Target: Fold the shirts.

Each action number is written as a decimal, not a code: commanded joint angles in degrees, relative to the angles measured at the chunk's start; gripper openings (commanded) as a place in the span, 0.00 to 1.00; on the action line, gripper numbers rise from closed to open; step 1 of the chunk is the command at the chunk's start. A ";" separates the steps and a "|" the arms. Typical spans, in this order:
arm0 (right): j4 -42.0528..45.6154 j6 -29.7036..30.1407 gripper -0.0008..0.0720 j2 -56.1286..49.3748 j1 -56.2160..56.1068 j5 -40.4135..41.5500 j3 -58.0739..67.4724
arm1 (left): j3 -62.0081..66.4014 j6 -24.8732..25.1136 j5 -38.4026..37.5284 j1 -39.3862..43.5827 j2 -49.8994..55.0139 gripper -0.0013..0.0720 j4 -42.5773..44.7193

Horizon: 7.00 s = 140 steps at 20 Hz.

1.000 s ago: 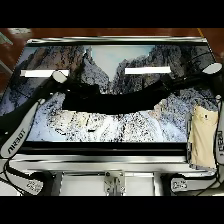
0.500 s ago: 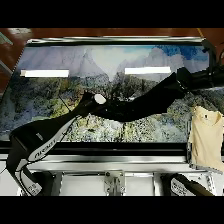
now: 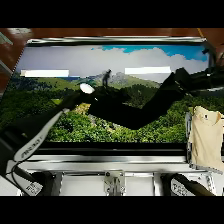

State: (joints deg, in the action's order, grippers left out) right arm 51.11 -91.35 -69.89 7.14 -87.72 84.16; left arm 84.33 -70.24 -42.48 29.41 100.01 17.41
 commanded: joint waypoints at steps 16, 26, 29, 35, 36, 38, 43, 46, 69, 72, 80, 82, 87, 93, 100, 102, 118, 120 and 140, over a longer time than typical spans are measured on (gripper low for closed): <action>-29.64 2.38 0.90 -36.70 -34.62 39.89 0.04 | 0.00 2.91 -31.76 -38.32 -51.23 0.07 6.23; 14.82 -2.12 0.90 -23.02 -9.51 1.64 -0.20 | -6.21 2.93 -31.56 -38.32 -50.36 0.07 6.23; 19.58 -3.37 0.90 -21.73 -5.66 0.72 -6.38 | -6.91 2.95 -31.54 -38.32 -50.34 0.07 7.78; 2.40 1.92 0.93 -22.97 -8.37 22.47 -22.91 | -6.88 -1.90 -31.54 -38.32 -50.40 0.07 9.66; 0.07 2.82 0.93 -24.22 -8.37 22.82 -23.10 | -6.88 -2.54 -31.54 -38.32 -50.40 0.07 9.66; -4.70 5.09 0.93 -26.14 -8.31 23.54 -23.10 | -6.88 -3.19 -31.52 -38.32 -50.40 0.07 9.64; -20.61 12.02 0.43 -30.21 -9.51 25.40 -23.10 | -6.88 -4.66 -29.20 -38.29 -50.40 0.07 9.60; -29.57 23.39 0.09 -28.70 -7.52 21.70 -21.09 | -6.88 -4.61 -29.14 -38.29 -50.40 0.07 9.62; -2.95 5.05 0.09 -9.07 44.00 14.01 8.15 | -6.88 -2.93 -26.93 -38.29 -50.31 0.07 9.66; -2.43 5.42 0.09 -9.05 44.26 11.93 9.62 | -6.88 -2.93 -26.05 -38.29 -50.31 0.07 9.66; 10.32 1.11 0.09 -9.05 46.69 -7.50 16.11 | -6.91 -2.89 -25.46 -38.29 -50.25 0.07 9.68; 11.13 1.11 0.09 -9.05 46.69 -14.34 16.11 | -6.91 -2.89 -25.49 -38.29 -49.88 0.07 9.68; 26.77 -1.68 0.09 -4.96 46.69 -18.82 12.44 | -6.91 -2.23 -25.46 -38.29 -48.17 0.07 9.66; 41.42 -0.31 0.09 2.56 46.69 -18.95 -5.68 | -6.88 -2.19 -25.46 -38.29 -47.71 0.07 9.68; 43.01 -1.68 0.09 3.45 46.69 -13.68 -23.02 | -6.88 -2.25 -25.46 -38.29 -47.71 0.07 9.66; 45.55 -2.10 0.09 3.45 46.69 -12.52 -24.46 | -6.88 -2.27 -25.46 -38.29 -47.71 0.07 9.66; 30.73 5.88 0.69 3.45 35.12 10.47 9.25 | -5.84 -10.62 -23.43 -29.70 -39.15 0.07 45.13; 26.01 6.25 0.88 3.39 24.55 11.61 10.82 | -3.19 -16.52 -30.49 -22.60 -31.82 0.07 62.47; 31.69 1.55 0.94 -14.21 -8.74 -9.79 6.78 | 3.93 -22.88 -44.22 -8.33 -14.95 0.98 74.10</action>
State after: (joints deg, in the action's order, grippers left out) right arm 82.83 -89.78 -83.94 -1.19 -97.51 90.96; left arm 88.20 -92.47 -86.52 21.02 84.97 91.31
